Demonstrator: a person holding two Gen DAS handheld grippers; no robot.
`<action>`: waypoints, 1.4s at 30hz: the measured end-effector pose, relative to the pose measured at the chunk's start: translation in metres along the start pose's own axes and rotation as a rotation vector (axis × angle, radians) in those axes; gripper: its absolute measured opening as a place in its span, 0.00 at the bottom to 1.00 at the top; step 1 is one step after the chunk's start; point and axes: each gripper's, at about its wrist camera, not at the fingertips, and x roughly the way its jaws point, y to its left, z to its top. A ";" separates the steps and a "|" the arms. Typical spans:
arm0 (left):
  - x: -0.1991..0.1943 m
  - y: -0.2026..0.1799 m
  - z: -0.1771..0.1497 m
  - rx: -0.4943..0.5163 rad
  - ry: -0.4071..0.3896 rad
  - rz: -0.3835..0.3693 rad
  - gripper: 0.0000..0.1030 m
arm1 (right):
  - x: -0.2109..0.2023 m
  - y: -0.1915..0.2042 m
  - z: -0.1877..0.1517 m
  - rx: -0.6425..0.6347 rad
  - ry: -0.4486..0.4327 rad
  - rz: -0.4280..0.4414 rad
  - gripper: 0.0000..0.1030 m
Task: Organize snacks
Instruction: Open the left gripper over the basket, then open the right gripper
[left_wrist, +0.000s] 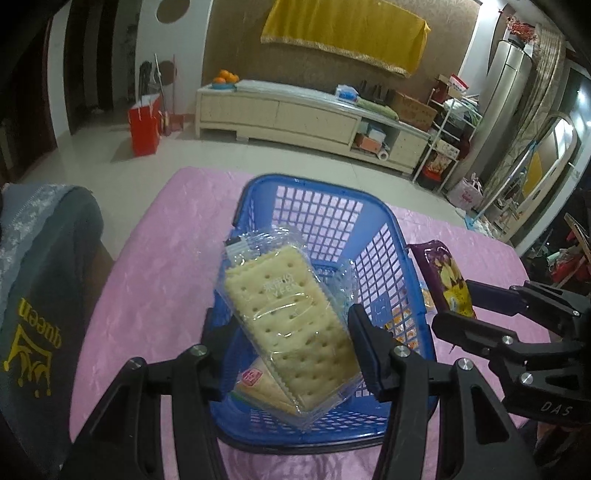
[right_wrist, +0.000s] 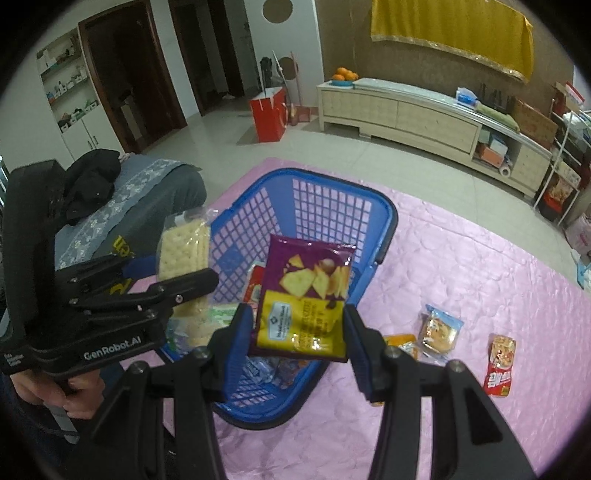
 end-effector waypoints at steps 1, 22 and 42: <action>0.002 -0.001 0.000 -0.003 0.005 -0.006 0.50 | 0.002 0.001 0.002 0.002 0.002 -0.003 0.52; -0.010 -0.006 0.008 0.061 -0.007 0.007 0.67 | -0.015 -0.009 0.003 0.029 -0.020 -0.002 0.52; -0.024 0.049 0.001 0.042 -0.005 0.055 0.67 | 0.051 0.035 0.015 -0.040 0.099 0.006 0.53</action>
